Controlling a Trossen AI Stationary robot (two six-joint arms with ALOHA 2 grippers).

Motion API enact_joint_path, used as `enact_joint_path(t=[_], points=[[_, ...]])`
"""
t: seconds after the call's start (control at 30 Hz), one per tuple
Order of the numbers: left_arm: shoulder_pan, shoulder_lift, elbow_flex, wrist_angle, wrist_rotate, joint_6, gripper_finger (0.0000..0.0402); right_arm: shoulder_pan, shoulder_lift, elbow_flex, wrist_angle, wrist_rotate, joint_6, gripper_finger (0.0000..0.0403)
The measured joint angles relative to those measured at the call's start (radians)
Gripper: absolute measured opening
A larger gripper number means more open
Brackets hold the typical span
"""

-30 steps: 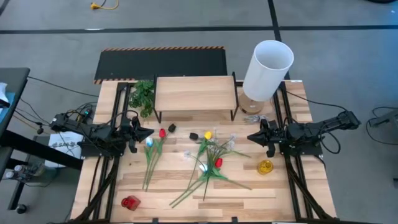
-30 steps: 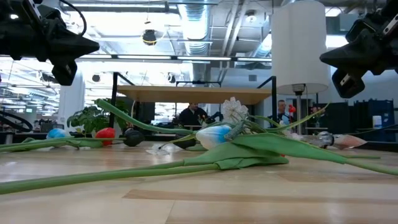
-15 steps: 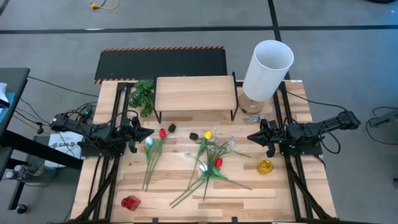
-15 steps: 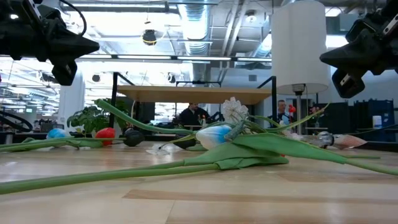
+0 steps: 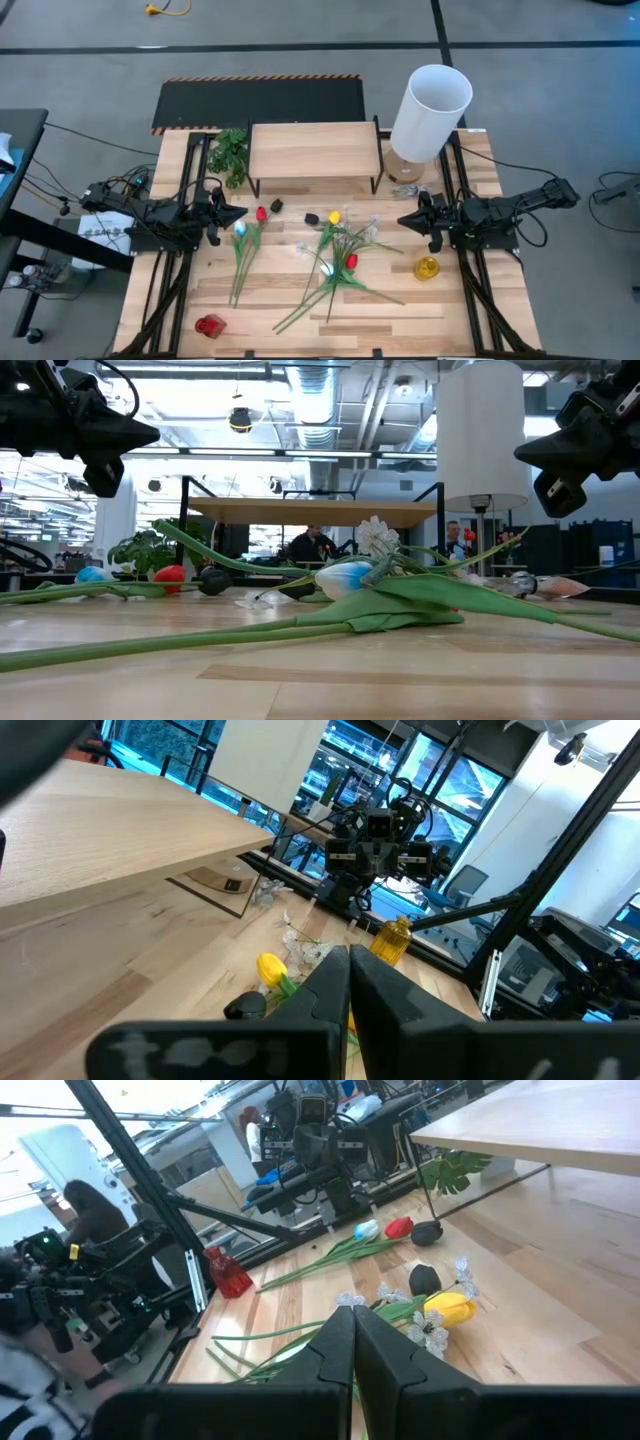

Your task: Pick and place flowers into a vace then onto a shelf

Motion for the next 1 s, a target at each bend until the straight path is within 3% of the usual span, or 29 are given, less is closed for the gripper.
enact_joint_path(t=[0.77,1.0], points=[[0.0,0.0,0.0,0.0,0.0,0.0,0.0,0.0,0.0,0.0,0.0,0.0,0.003,0.0],[0.0,0.0,0.0,0.0,0.0,0.0,0.0,0.0,0.0,0.0,0.001,0.0,0.252,0.0]])
